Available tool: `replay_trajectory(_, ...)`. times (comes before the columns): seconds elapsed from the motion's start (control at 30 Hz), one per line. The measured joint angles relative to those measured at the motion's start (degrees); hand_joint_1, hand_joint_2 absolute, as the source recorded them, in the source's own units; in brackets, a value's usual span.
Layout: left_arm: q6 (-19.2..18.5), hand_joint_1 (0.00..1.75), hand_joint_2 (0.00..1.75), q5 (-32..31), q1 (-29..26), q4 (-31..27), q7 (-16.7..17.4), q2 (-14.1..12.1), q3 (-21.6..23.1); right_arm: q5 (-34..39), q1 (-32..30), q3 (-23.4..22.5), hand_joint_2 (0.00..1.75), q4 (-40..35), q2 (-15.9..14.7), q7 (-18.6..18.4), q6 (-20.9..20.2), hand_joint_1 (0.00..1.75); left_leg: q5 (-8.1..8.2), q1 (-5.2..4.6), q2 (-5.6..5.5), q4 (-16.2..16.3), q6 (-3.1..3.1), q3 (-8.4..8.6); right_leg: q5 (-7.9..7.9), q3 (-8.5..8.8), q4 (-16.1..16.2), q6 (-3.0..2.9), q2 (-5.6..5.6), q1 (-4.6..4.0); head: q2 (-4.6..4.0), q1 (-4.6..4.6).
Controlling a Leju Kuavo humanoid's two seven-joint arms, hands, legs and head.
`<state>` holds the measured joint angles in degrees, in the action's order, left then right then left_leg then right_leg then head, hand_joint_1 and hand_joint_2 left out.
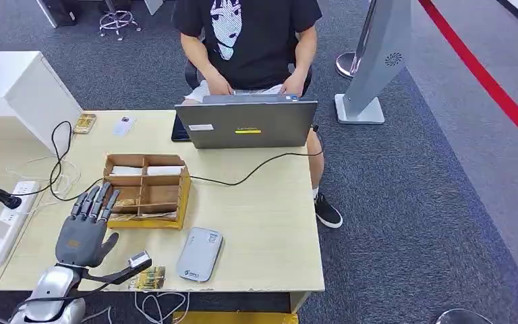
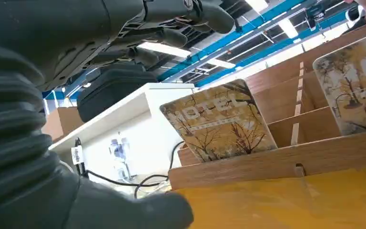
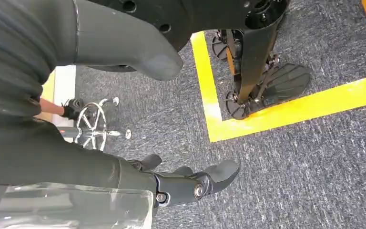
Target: Pass the card to the sensor for recognition and then transmit it.
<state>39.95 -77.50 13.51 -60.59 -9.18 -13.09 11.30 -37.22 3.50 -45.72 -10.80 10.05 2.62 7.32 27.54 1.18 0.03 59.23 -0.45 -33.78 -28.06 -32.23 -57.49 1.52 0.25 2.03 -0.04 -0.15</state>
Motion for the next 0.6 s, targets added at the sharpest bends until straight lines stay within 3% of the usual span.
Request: replay_trajectory(0.6, 0.1, 1.75, 1.75, 0.9, -0.1, 0.0, -1.8, 0.0, 0.0, -0.3, 0.0, 0.0, 1.75, 0.0, 0.0, 0.0, 0.0, 0.00, 0.00, 0.00, 0.00, 0.0, 0.00, 0.00, 0.00, 0.01, 0.0, 0.00, -0.01, 0.00, 0.00, 0.00)
